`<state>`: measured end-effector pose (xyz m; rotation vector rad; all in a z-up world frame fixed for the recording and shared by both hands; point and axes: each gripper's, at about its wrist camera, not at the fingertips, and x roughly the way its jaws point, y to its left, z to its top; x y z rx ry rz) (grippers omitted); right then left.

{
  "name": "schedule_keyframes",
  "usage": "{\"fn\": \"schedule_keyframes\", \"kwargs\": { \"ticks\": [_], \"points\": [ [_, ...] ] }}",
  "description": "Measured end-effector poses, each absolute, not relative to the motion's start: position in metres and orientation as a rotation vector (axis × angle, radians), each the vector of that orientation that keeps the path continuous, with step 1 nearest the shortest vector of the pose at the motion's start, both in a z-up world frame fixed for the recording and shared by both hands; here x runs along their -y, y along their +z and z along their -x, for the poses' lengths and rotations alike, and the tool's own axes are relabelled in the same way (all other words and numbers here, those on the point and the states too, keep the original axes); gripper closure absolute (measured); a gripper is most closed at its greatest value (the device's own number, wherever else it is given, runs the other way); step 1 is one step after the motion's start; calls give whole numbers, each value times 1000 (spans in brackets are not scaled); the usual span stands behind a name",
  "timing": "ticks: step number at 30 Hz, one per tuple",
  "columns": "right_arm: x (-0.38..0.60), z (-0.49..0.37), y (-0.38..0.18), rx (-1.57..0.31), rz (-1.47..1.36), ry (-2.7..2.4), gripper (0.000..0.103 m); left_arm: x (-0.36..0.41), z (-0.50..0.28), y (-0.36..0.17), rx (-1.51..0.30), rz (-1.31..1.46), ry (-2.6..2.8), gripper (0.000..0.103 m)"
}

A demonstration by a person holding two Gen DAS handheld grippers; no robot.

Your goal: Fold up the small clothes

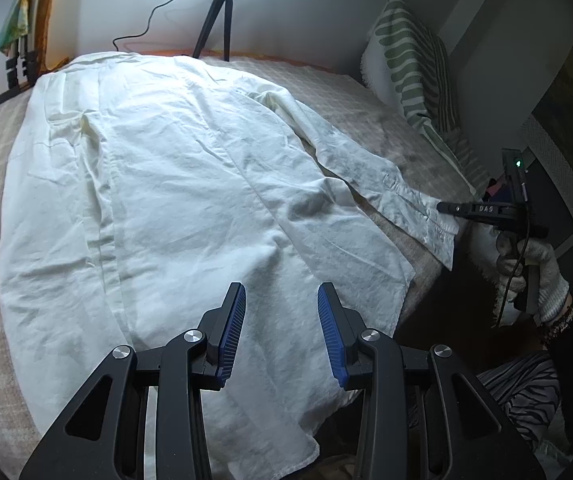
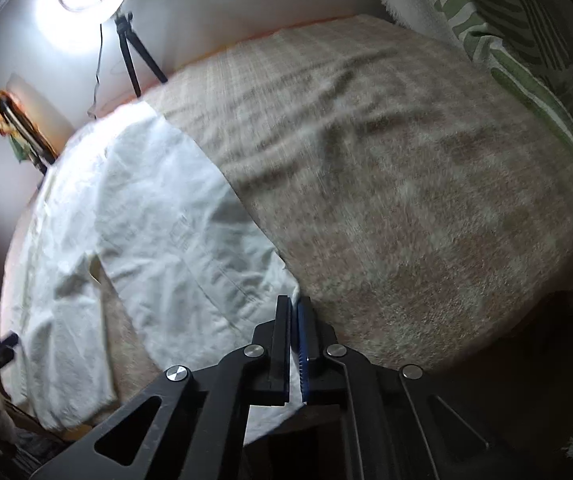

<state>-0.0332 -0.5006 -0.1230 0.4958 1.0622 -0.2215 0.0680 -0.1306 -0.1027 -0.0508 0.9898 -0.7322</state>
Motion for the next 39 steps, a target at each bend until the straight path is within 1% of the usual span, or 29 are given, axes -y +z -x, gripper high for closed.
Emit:
{"fn": "schedule_keyframes", "kwargs": {
  "ticks": [6, 10, 17, 22, 26, 27, 28, 29, 30, 31, 32, 33, 34, 35, 39],
  "points": [
    [475, 34, -69, -880, -506, -124, 103, 121, -75, -105, -993, 105, -707, 67],
    [432, 23, -47, -829, -444, -6, 103, 108, -83, -110, -1012, 198, -685, 67],
    [336, 8, -45, -871, -297, 237, 103, 89, -88, -109, -1004, 284, -640, 67],
    [266, 13, -64, -943, -140, 416, 103, 84, -86, -110, -1002, 300, -633, 67],
    [234, 18, -87, -1022, -40, 477, 102, 84, -84, -111, -1011, 302, -634, 67],
    [233, 17, -92, -1047, -46, 496, 99, 85, -84, -111, -1014, 303, -637, 67],
    [235, 15, -94, -1062, -53, 497, 92, 85, -83, -112, -1017, 306, -641, 67],
    [237, 15, -94, -1072, -61, 499, 88, 86, -82, -112, -1020, 309, -644, 67],
    [241, 16, -92, -1068, -85, 514, 78, 87, -81, -113, -1022, 310, -652, 67],
    [246, 16, -87, -1052, -111, 520, 71, 90, -78, -114, -1023, 304, -662, 67],
    [254, 16, -81, -1029, -142, 526, 67, 92, -76, -114, -1025, 294, -671, 67],
    [262, 16, -75, -1006, -175, 531, 64, 95, -73, -115, -1028, 284, -680, 65],
    [271, 15, -69, -983, -208, 528, 64, 98, -71, -116, -1033, 274, -690, 58],
    [278, 15, -65, -966, -232, 510, 64, 102, -68, -117, -1038, 265, -700, 55],
    [304, 0, -64, -952, -255, 369, 64, 120, -57, -125, -1073, 221, -747, 54]
  ]
}}
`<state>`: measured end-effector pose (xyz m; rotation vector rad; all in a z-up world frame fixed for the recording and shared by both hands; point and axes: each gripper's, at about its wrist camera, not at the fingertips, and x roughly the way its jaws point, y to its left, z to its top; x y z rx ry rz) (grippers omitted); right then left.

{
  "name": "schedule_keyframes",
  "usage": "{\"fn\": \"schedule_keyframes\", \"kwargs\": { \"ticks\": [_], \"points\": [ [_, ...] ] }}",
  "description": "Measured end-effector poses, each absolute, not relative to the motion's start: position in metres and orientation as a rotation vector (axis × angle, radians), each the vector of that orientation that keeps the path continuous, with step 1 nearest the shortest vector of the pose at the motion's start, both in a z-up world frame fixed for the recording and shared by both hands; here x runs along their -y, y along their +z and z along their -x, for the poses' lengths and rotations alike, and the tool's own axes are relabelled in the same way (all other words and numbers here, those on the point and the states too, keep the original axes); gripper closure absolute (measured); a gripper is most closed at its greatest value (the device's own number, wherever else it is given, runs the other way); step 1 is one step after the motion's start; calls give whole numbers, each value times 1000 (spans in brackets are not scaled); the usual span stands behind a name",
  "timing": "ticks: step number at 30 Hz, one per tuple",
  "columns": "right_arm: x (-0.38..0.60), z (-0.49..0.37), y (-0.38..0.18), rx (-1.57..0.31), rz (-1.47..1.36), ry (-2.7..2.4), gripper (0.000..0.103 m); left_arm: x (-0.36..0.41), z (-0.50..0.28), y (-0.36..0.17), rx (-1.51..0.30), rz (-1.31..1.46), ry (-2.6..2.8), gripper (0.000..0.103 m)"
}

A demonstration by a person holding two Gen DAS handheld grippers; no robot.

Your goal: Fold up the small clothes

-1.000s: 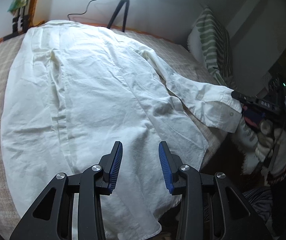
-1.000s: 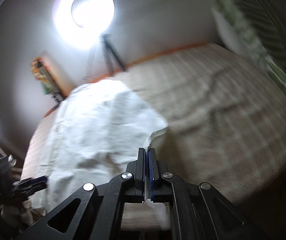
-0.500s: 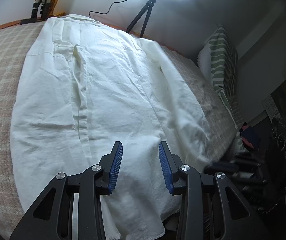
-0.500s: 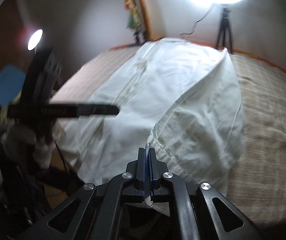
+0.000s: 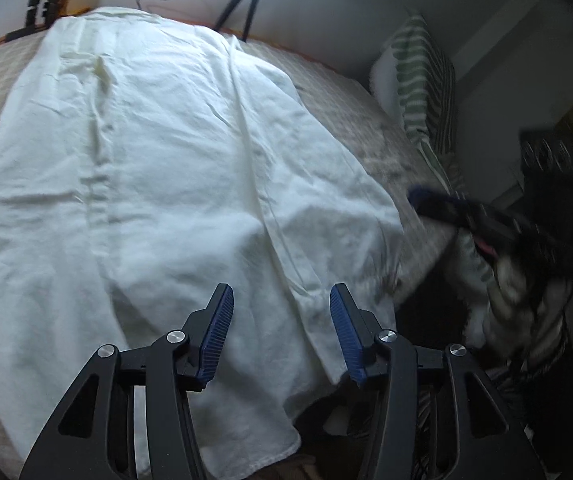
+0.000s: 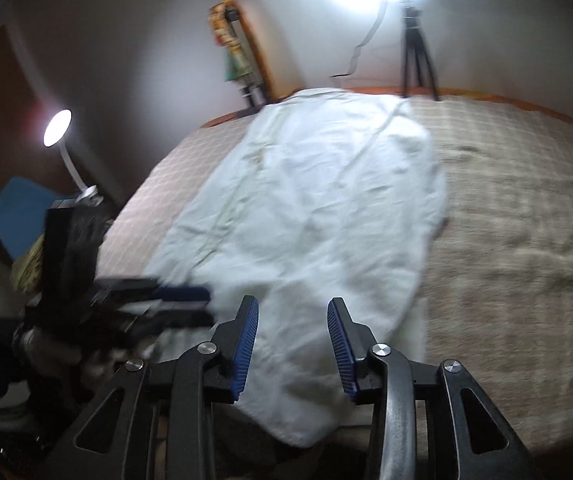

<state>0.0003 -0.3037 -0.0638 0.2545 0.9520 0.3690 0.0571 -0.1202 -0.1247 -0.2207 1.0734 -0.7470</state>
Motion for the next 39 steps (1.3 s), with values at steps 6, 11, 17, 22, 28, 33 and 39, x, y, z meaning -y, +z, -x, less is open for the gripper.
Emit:
{"fn": "schedule_keyframes", "kwargs": {
  "ticks": [6, 11, 17, 22, 28, 33, 39],
  "points": [
    [356, -46, -79, -984, -335, 229, 65, 144, -43, -126, -1063, 103, -749, 54],
    [392, -96, -98, -1004, -404, 184, 65, 155, -32, -134, -1081, 101, -740, 54],
    [409, -128, -103, -1002, -451, 217, 65, 162, -17, -128, -1018, 32, -716, 54],
    [405, -93, -93, -1000, -488, 322, 65, 166, -6, -123, -945, -65, -709, 54],
    [389, -22, -95, -1026, -547, 467, 65, 158, -14, -120, -941, -39, -699, 54],
    [345, 5, -115, -1121, -404, 533, 65, 157, -16, -122, -958, 9, -689, 54],
    [339, 2, -122, -1203, -564, 597, 97, 159, -8, -121, -952, -7, -685, 54]
  ]
}}
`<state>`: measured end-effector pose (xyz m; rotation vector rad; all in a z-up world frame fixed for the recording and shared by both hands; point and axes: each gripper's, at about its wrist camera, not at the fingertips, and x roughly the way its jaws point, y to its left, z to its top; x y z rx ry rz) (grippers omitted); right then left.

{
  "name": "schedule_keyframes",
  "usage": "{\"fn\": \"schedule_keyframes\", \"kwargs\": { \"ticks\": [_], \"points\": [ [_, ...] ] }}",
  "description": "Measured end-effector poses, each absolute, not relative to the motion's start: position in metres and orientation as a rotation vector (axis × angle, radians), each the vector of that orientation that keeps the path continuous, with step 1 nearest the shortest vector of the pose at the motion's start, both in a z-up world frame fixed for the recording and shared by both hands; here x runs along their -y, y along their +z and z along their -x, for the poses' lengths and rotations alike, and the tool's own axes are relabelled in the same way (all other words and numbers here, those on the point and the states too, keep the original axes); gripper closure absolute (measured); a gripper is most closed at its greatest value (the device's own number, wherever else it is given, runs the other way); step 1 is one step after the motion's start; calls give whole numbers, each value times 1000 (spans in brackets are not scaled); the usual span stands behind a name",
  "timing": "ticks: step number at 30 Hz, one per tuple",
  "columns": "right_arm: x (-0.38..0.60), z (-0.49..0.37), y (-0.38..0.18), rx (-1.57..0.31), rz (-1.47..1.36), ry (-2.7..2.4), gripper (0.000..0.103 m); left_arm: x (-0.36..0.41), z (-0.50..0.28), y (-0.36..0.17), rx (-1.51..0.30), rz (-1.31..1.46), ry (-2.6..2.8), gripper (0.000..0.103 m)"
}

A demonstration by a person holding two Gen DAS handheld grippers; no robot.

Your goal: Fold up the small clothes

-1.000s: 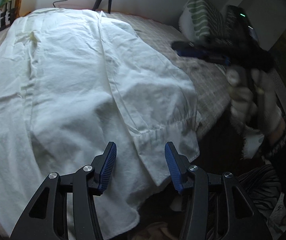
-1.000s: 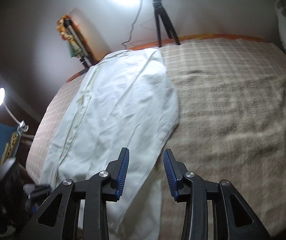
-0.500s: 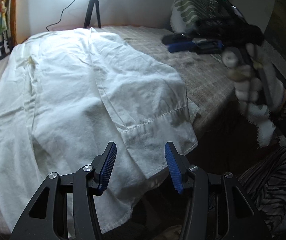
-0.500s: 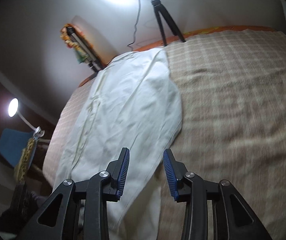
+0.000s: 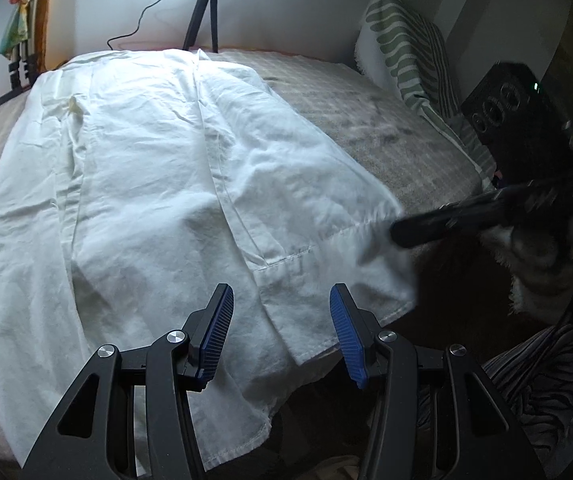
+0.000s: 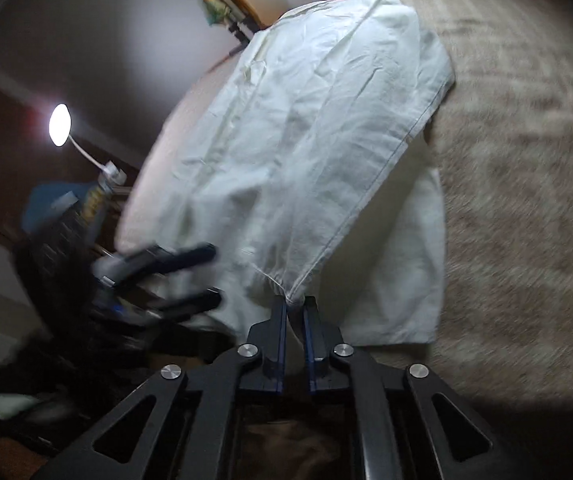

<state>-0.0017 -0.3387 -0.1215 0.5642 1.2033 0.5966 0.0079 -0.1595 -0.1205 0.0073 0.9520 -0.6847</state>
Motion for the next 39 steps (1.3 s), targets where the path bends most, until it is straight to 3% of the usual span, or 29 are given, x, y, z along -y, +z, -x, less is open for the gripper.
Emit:
{"fn": "schedule_keyframes", "kwargs": {
  "ticks": [2, 6, 8, 9, 10, 19, 26, 32, 35, 37, 39],
  "points": [
    [347, 3, -112, -1176, -641, 624, 97, 161, -6, -118, -941, -17, -682, 54],
    [349, 7, -115, -1237, -477, 505, 95, 169, -4, -114, -918, -36, -687, 54],
    [353, 7, -119, -1233, -477, 489, 91, 177, -1, -111, -904, -55, -697, 54],
    [357, 6, -119, -1234, -477, 471, 79, 182, -1, -109, -894, -66, -700, 54],
    [361, 4, -116, -1220, -476, 444, 75, 187, -1, -106, -882, -79, -704, 54],
    [426, 4, -55, -920, -535, 265, 68, 267, -8, -107, -861, -187, -781, 54],
    [453, -1, -49, -866, -613, 203, 68, 305, -19, -129, -936, -231, -747, 54],
    [471, -19, -64, -879, -659, 217, 68, 305, -14, -133, -889, -261, -719, 54],
    [468, -43, -72, -900, -647, 258, 68, 302, -13, -135, -855, -255, -696, 72],
    [462, -63, -79, -914, -625, 278, 68, 291, -21, -134, -870, -179, -705, 90],
    [456, -84, -88, -930, -605, 291, 68, 280, -27, -133, -899, -95, -714, 93]
  ]
}}
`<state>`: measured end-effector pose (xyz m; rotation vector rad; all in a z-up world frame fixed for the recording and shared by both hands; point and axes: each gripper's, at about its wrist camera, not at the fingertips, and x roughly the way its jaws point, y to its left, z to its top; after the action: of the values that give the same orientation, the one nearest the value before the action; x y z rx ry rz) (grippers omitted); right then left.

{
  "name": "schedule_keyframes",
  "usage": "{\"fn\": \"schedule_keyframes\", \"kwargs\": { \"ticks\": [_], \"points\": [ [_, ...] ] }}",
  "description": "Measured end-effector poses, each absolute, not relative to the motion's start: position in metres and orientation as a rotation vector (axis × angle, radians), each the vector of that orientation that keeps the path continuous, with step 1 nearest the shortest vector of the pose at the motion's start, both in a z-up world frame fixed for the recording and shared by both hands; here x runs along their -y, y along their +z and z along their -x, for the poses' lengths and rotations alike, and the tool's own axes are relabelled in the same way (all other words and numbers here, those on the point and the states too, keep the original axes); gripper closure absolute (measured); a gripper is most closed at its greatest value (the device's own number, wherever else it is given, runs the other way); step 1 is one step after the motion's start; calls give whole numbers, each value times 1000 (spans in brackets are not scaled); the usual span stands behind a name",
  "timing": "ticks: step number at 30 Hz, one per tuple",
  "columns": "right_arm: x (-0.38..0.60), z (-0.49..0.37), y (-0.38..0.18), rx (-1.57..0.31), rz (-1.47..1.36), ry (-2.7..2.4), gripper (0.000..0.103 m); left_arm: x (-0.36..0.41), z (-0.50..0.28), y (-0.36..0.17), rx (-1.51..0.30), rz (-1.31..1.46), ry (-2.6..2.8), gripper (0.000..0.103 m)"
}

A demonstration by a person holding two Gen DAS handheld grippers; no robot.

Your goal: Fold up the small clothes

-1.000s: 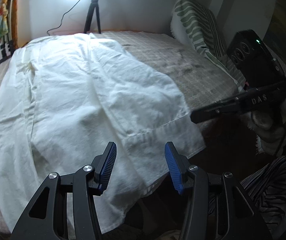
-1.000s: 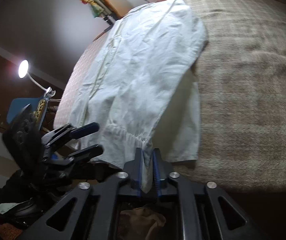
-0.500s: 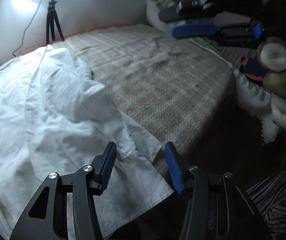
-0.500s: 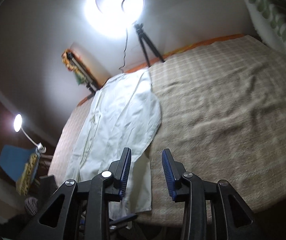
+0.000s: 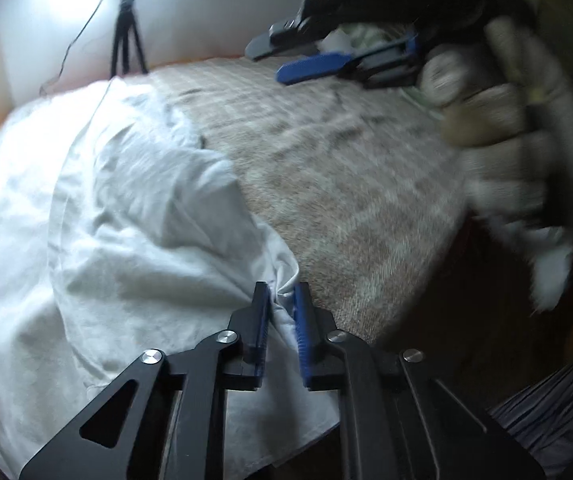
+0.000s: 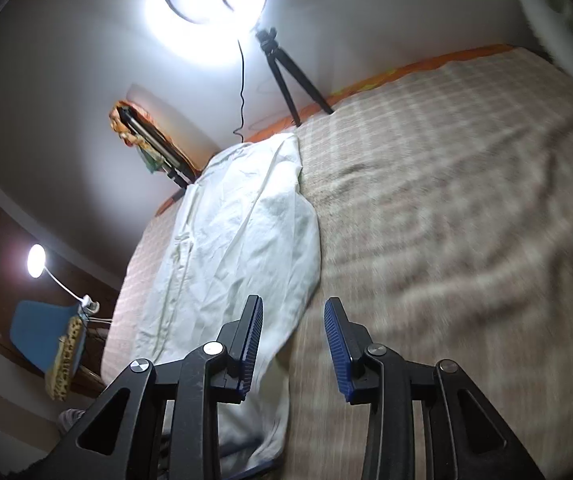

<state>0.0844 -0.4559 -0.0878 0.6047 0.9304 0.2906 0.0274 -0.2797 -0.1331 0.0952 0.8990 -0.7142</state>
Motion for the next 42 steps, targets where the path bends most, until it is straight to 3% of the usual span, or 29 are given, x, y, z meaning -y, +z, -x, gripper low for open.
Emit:
{"fn": "schedule_keyframes", "kwargs": {
  "ticks": [6, 10, 15, 17, 19, 21, 34, 42],
  "points": [
    [439, -145, -117, -988, -578, 307, 68, 253, -27, -120, -896, 81, -709, 94],
    [430, -179, -135, -1021, -562, 305, 58, 243, -27, -113, -878, 154, -711, 95],
    [423, -199, -154, -1028, -585, 297, 58, 233, -26, -111, -872, 200, -725, 95],
    [418, -203, -154, -1029, -581, 321, 66, 228, -28, -111, -875, 227, -731, 95],
    [410, -207, -153, -1021, -548, 310, 89, 223, -27, -111, -873, 244, -733, 95],
    [401, -209, -148, -1035, -499, 285, 98, 215, -26, -111, -871, 264, -733, 95],
    [318, -232, -78, -1090, -132, 149, 101, 156, -22, -116, -845, 410, -686, 96],
    [236, -241, -66, -1092, 59, 211, 101, 124, -7, -126, -848, 456, -634, 96]
  ]
}}
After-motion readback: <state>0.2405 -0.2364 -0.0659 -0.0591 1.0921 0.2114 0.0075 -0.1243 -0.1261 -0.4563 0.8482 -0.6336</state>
